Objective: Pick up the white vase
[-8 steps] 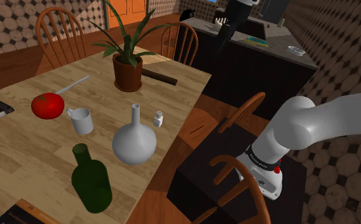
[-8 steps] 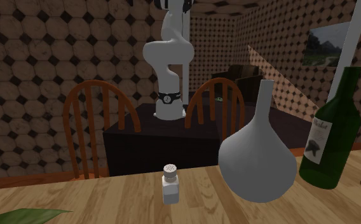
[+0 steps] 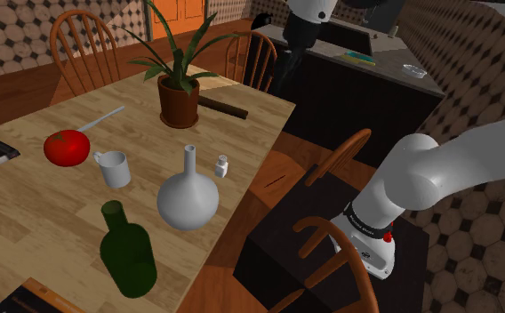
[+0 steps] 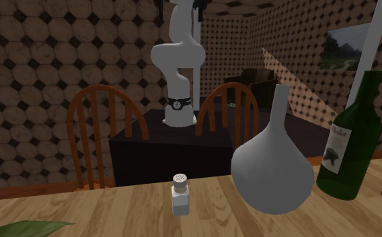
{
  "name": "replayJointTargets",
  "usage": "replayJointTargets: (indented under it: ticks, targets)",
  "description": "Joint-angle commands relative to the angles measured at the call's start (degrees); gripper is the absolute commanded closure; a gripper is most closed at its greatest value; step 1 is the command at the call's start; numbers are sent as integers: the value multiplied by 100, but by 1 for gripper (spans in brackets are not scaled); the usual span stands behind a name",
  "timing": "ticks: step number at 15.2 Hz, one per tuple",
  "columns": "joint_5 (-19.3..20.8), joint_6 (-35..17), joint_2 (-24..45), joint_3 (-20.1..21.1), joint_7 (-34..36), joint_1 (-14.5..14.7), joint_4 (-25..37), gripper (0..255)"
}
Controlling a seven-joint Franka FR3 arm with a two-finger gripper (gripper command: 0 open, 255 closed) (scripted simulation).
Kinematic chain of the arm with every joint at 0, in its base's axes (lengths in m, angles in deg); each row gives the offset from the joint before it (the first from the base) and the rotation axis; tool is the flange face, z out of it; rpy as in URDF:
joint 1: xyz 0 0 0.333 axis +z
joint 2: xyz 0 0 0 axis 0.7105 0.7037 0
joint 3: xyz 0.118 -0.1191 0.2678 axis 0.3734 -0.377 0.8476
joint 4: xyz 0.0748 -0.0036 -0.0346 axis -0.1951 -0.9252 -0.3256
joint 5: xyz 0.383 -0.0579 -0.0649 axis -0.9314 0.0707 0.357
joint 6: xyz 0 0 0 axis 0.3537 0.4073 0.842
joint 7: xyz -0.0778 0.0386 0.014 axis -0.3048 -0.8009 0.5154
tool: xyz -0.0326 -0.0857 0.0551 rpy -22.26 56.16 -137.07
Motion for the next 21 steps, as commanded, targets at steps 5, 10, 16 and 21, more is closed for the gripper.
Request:
replayJointTargets:
  ticks: [5, 10, 16, 21]
  targets:
    - [-187, -567, 842, 582, 556, 187, 173, 0]
    - [-188, -998, 1686, 1058, 1050, 298, 494, 0]
    - [64, -1411, 2836, 1577, 1722, 420, 1081, 0]
    - [399, -1661, 3674, 1834, 2211, 553, 1527, 0]
